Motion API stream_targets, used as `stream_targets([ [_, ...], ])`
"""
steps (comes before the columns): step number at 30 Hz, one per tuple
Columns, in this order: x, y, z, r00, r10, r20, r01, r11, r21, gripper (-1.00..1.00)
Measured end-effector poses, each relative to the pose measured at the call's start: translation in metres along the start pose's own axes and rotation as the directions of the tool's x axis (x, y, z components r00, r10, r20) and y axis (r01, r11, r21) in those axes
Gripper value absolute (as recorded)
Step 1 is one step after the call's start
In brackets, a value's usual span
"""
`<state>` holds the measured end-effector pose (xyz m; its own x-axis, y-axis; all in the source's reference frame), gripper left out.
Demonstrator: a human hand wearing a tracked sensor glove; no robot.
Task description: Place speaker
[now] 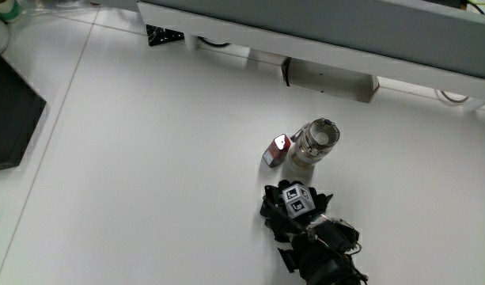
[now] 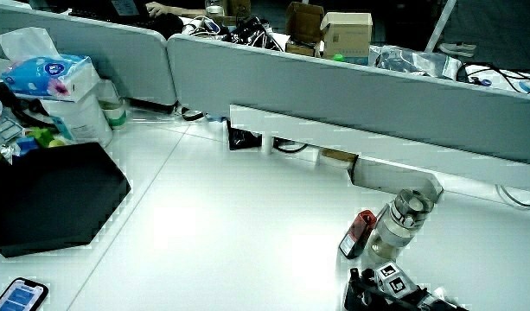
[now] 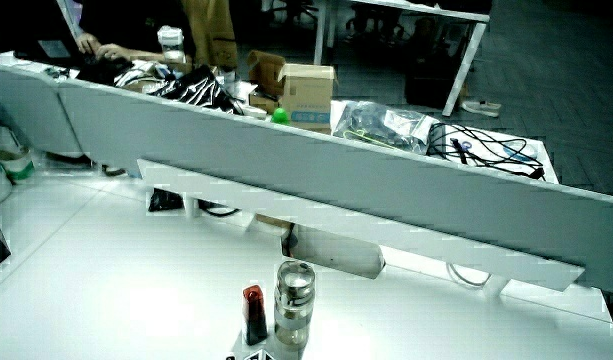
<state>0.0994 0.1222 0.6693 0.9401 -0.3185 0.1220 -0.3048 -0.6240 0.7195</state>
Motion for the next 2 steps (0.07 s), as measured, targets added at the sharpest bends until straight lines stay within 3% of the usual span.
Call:
stream_targets([
  [1,0.0022,-0.0053,-0.0017,1.000,-0.006,-0.020,0.005,0.9983,-0.058,-1.00],
  [2,0.0044,-0.0115,-0.0040,0.999,-0.007,-0.037,0.006,0.9991,-0.042,-1.00],
])
